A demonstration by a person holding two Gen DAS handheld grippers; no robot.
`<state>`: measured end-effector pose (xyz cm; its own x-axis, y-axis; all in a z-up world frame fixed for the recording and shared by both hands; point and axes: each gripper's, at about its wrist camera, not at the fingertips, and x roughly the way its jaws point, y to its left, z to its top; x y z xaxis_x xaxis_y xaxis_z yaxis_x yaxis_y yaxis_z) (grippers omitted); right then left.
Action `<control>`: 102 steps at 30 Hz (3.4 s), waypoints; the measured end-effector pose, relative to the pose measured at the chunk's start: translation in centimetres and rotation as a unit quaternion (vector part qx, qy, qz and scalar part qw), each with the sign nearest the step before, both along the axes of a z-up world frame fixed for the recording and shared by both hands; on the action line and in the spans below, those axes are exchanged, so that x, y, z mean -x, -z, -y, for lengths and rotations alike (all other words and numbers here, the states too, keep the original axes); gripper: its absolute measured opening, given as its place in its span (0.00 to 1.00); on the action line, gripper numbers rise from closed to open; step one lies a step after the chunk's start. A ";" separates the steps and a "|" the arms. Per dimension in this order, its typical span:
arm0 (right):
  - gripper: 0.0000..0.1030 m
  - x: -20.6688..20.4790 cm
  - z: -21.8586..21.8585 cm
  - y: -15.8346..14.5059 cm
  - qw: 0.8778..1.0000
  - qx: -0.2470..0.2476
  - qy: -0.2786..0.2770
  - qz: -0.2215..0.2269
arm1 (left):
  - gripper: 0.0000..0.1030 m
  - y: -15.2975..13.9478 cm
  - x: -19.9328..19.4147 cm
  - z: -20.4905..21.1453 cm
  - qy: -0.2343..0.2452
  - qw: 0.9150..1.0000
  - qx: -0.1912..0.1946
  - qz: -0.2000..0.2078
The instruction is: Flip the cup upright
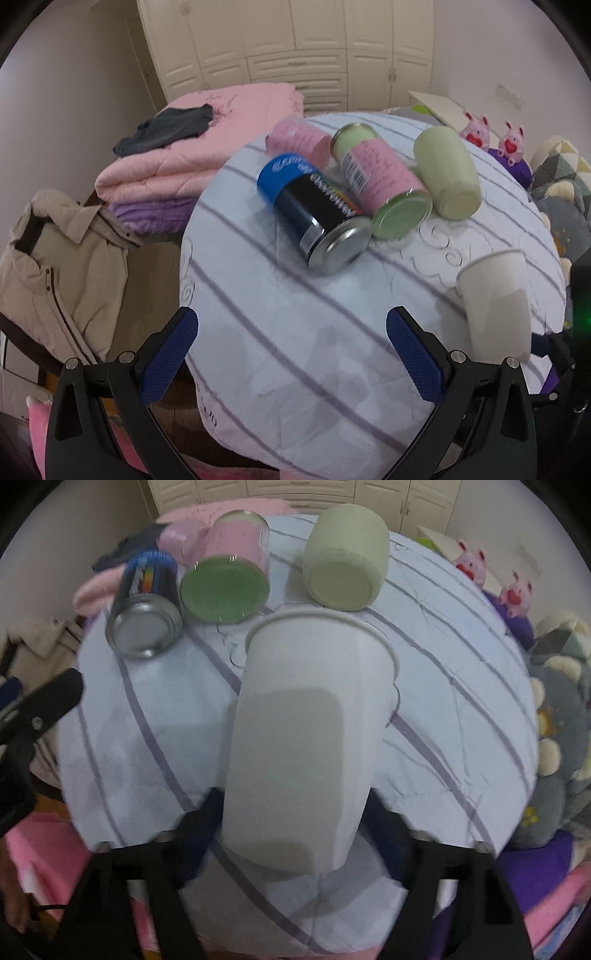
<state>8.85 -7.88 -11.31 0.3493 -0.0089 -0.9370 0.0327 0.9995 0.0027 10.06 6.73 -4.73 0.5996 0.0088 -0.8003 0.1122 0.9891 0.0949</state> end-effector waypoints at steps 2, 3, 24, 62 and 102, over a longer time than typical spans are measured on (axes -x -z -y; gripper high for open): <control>0.79 0.3 0.0 -0.3 1.000 -0.005 -0.001 0.004 | 1.00 0.1 0.4 -0.3 -0.001 1.000 0.006 -0.001; 0.79 0.4 0.0 -0.4 1.000 -0.010 -0.004 0.004 | 1.00 0.0 0.5 -0.4 -0.002 1.000 0.008 0.000; 0.79 3.5 0.6 -4.1 0.999 -0.023 -0.003 0.037 | 1.00 -1.3 3.1 0.3 0.011 1.000 0.012 0.013; 0.79 2.5 16.3 -1.6 0.993 -0.012 0.120 0.008 | 1.00 2.2 -0.9 16.7 0.054 0.989 0.018 -0.134; 0.79 0.5 16.6 -1.1 0.995 -0.010 0.099 -0.013 | 0.65 -0.7 -2.5 17.6 0.056 0.997 0.021 -0.042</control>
<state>8.37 -24.51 -10.25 0.3180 -0.0559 -0.9464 0.2289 0.9733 0.0194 12.59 -10.84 -4.06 0.5260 -0.0883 -0.8459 0.2282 0.9728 0.0403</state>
